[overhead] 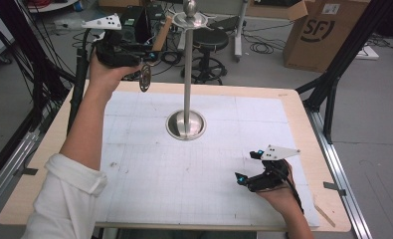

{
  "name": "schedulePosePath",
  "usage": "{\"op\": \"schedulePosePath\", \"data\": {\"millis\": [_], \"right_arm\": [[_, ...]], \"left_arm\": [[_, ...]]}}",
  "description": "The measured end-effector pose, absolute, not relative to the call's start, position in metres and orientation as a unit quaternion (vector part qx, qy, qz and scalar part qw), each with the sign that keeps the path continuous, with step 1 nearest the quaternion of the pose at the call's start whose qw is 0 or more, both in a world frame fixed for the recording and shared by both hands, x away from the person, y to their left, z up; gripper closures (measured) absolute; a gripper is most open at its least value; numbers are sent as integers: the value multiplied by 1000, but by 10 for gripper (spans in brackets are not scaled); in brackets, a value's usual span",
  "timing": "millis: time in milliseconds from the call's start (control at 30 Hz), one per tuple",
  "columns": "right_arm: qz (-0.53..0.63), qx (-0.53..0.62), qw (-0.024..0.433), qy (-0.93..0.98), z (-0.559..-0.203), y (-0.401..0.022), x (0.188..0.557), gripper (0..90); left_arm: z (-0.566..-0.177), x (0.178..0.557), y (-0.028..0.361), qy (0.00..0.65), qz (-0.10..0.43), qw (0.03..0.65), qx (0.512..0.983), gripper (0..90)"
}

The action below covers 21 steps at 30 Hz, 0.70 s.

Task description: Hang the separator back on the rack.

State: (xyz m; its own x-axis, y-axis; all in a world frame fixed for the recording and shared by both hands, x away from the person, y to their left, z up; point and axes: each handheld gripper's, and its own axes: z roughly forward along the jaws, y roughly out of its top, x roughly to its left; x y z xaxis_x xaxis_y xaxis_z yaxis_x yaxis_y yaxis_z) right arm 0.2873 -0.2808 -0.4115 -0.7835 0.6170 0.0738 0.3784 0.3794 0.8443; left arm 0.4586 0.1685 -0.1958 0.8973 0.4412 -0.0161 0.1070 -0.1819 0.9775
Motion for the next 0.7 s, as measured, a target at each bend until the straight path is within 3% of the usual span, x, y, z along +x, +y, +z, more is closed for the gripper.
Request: {"op": "schedulePosePath", "data": {"millis": [700], "right_arm": [[468, 303, 128, 821, -411, -281, 287, 21]], "left_arm": [[-204, 464, 150, 183, 127, 603, 766, 678]]}}
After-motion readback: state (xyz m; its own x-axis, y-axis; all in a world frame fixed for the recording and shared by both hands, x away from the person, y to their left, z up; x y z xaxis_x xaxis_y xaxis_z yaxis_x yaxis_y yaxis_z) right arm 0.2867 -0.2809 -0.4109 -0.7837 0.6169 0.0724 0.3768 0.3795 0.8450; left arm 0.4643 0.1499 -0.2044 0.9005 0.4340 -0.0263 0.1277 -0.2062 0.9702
